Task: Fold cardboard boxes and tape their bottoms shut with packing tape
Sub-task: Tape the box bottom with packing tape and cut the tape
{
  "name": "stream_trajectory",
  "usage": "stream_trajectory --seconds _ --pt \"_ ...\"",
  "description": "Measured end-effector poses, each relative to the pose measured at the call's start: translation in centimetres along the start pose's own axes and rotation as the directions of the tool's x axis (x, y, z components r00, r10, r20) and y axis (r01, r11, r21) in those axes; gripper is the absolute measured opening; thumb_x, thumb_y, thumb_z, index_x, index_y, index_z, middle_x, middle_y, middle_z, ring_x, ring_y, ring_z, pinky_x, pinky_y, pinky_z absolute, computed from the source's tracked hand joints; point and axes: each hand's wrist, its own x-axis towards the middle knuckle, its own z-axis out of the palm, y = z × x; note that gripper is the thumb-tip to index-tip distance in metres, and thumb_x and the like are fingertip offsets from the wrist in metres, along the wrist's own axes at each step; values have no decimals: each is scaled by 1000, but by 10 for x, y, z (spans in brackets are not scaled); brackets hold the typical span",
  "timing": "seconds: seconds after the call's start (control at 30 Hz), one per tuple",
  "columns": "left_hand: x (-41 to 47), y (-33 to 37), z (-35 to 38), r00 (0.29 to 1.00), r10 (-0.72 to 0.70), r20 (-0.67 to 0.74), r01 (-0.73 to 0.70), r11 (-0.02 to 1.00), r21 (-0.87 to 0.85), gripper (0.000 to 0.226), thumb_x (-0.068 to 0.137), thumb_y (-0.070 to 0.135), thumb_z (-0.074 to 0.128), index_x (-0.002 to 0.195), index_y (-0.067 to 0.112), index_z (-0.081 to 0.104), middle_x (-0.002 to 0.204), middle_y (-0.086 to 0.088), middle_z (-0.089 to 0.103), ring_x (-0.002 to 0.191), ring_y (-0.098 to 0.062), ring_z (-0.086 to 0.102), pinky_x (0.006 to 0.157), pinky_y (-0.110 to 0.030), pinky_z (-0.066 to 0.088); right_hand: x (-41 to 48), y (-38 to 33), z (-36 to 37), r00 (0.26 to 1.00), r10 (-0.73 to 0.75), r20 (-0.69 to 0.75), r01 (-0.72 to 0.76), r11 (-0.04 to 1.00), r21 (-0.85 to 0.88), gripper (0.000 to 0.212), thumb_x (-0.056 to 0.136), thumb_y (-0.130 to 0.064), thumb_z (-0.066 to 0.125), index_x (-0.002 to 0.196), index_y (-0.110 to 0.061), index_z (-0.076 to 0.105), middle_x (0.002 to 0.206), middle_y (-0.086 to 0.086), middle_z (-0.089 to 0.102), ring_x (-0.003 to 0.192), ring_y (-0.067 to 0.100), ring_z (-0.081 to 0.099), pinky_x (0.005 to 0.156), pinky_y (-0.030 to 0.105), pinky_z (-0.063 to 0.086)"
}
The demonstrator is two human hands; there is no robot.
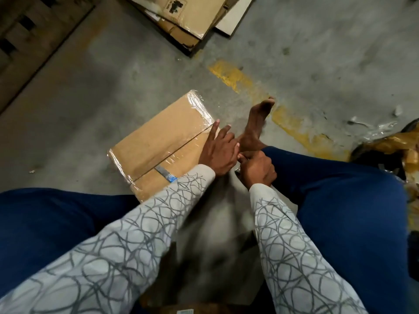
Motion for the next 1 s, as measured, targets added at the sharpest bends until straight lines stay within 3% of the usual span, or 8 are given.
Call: stream_trajectory --seconds 0.17,0.23,0.3,0.4,0.5,0.63,0.77,1.0 --pt "8 27 -15 954 -161 253 257 873 -415 38 105 30 38 125 23 69 139 4 62 150 -21 27 124 -50 -8 3 2 0 998 55 -2 -55 997 60 29 97 -33 57 114 -18 74 119 16 68 109 39 64 86 40 51" --pt "-5 34 -27 933 -248 260 352 485 -801 31 102 24 48 116 15 75 123 -3 71 126 -19 57 124 -46 18 5 3 0 998 23 64 -33 987 159 27 95 -28 59 115 -16 73 116 16 69 109 38 66 89 40 52" --pt "-34 47 -35 840 -493 226 344 163 -925 33 97 33 54 98 13 81 98 -3 78 95 -18 70 98 -35 50 3 1 3 991 -58 123 28 972 235 30 93 -31 61 120 -24 72 120 14 70 112 36 65 95 41 54" --pt "-84 58 -25 692 -711 123 313 142 -939 37 88 48 58 84 20 81 83 2 78 82 -20 73 82 -33 56 -3 -5 18 992 -121 29 118 990 81 45 94 -35 63 134 -17 61 137 18 54 127 39 47 103 44 43" --pt "-117 53 -21 508 -830 230 246 -116 -962 30 96 33 60 73 21 76 72 -1 75 67 -19 71 69 -34 57 -36 -23 25 968 -179 -177 192 979 62 44 94 -27 61 136 -14 52 142 17 44 132 36 36 107 46 32" --pt "-154 36 -19 354 -856 377 207 -322 -924 32 101 16 55 71 14 66 59 -5 63 46 -15 51 45 -22 38 -73 -52 42 814 -562 -146 546 827 -136 32 93 -30 63 124 -21 59 127 9 55 125 31 45 102 46 37" --pt "-190 19 -9 294 -840 456 279 -381 -882 30 97 19 60 68 15 67 61 -7 61 55 -22 52 51 -25 43 -97 -82 82 705 -706 70 704 683 -196 41 92 -43 64 121 -14 62 123 12 58 119 32 48 93 43 42" --pt "-229 25 -16 344 -690 636 364 -527 -768 28 96 8 49 72 10 62 44 2 60 32 -10 54 48 -25 43 -116 -98 125 749 -658 80 656 717 -236 43 89 -33 71 118 -4 59 124 14 52 117 32 47 92 40 43"
